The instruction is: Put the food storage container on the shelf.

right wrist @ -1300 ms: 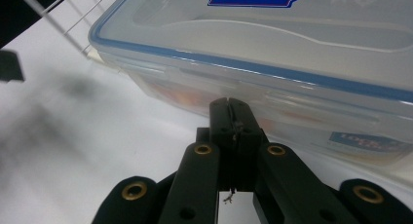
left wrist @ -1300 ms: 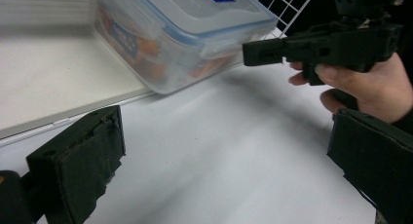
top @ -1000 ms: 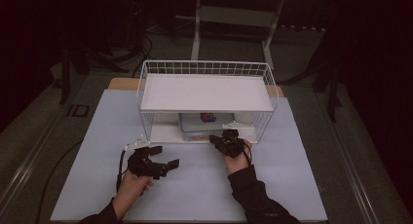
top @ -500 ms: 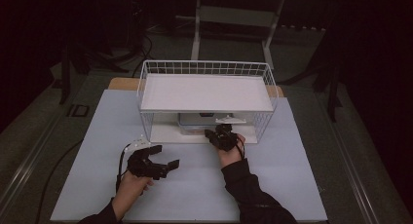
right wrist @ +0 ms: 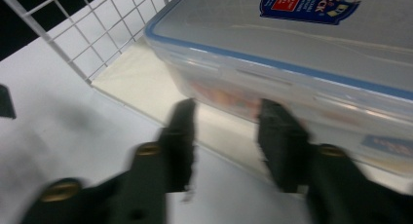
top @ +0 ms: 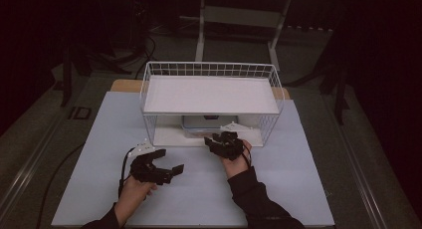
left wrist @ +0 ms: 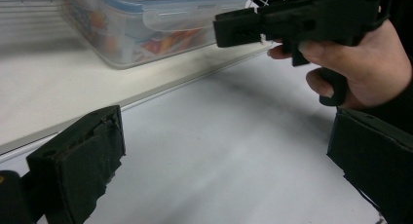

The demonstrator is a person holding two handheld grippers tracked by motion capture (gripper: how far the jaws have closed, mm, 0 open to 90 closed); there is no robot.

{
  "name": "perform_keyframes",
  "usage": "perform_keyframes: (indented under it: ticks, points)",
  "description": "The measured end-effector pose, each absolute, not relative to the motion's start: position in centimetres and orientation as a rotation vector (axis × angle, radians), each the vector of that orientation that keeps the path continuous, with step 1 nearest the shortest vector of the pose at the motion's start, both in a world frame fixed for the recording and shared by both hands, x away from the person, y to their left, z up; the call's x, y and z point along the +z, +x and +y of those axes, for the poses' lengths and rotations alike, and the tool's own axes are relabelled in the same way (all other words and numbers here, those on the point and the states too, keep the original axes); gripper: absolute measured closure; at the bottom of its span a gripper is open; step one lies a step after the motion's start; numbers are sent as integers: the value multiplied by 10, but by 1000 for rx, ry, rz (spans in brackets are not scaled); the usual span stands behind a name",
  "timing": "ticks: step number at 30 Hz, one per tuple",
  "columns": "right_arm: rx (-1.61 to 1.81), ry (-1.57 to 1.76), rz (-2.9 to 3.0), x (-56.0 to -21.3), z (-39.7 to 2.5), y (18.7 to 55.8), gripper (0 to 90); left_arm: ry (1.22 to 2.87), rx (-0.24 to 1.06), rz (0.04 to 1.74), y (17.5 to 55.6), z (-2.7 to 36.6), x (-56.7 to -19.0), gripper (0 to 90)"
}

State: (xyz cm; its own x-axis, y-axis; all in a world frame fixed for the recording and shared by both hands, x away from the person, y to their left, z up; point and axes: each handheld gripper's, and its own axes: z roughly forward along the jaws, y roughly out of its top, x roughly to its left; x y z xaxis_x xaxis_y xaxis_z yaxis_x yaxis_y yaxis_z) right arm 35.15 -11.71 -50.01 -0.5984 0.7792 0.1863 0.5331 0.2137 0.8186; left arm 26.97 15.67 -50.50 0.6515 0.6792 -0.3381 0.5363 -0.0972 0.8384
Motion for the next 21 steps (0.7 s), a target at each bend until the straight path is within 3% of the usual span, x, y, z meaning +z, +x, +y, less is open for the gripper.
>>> perform_keyframes:
  ticks: [3, 7, 12, 21]
  points:
    - [1359, 1229, 2203, -501, -125, 344, 339, 1764, 159, 975, 270, 156, -505, 0]
    - [1414, 1213, 2219, -503, -136, 337, 218, 1765, 153, 972, 269, 155, -506, 0]
    - [1444, 1213, 2233, -506, -150, 327, 177, 1772, 159, 955, 266, 153, -504, 0]
    - [1449, 1214, 2235, -502, -179, 304, 182, 1762, 154, 937, 262, 154, -499, 0]
